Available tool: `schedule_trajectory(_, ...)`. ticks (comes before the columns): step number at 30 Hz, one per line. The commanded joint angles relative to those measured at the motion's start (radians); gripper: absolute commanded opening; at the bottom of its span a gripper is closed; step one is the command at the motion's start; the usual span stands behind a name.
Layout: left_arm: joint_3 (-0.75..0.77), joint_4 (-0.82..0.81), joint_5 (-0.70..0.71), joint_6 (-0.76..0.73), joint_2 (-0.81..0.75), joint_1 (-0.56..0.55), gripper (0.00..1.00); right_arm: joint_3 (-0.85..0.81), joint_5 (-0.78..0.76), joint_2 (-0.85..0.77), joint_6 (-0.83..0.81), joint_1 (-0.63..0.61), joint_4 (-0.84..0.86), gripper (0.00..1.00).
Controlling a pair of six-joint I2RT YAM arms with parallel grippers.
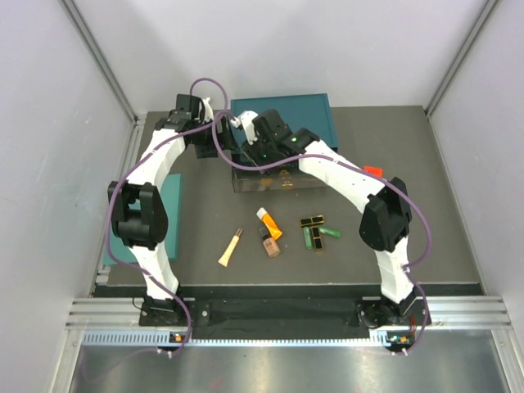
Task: Organize the makeup
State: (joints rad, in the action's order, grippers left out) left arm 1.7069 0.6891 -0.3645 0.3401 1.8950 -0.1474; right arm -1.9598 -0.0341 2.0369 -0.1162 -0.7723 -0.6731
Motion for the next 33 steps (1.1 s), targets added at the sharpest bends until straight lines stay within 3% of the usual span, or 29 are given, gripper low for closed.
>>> schedule_trajectory(1, 0.000, 0.010, 0.001, -0.012, -0.027, -0.003, 0.88, -0.048, 0.030, -0.021, -0.002, -0.013, 0.070, 0.13)
schedule_trajectory(3, 0.003, 0.012, 0.004, -0.013, -0.025, -0.003, 0.88, -0.040, 0.031, -0.017, 0.000, -0.015, 0.070, 0.18)
schedule_trajectory(7, 0.008, 0.015, 0.004, -0.013, -0.022, -0.003, 0.89, -0.048, 0.030, -0.004, 0.010, -0.013, 0.063, 0.50)
schedule_trajectory(10, 0.011, 0.015, -0.001, -0.012, -0.014, -0.003, 0.89, -0.045, 0.022, -0.003, 0.023, -0.013, 0.061, 0.62)
schedule_trajectory(18, 0.031, 0.024, -0.001, -0.013, 0.003, -0.003, 0.89, -0.063, -0.041, -0.043, 0.066, -0.015, 0.063, 0.68)
schedule_trajectory(23, 0.046, 0.030, 0.001, -0.013, 0.009, -0.003, 0.89, -0.033, 0.002, -0.162, 0.107, -0.022, 0.034, 0.69)
schedule_trajectory(33, 0.040, 0.032, -0.001, -0.013, 0.018, -0.003, 0.89, 0.240, 0.122, -0.308, 0.222, -0.156, -0.123, 0.68)
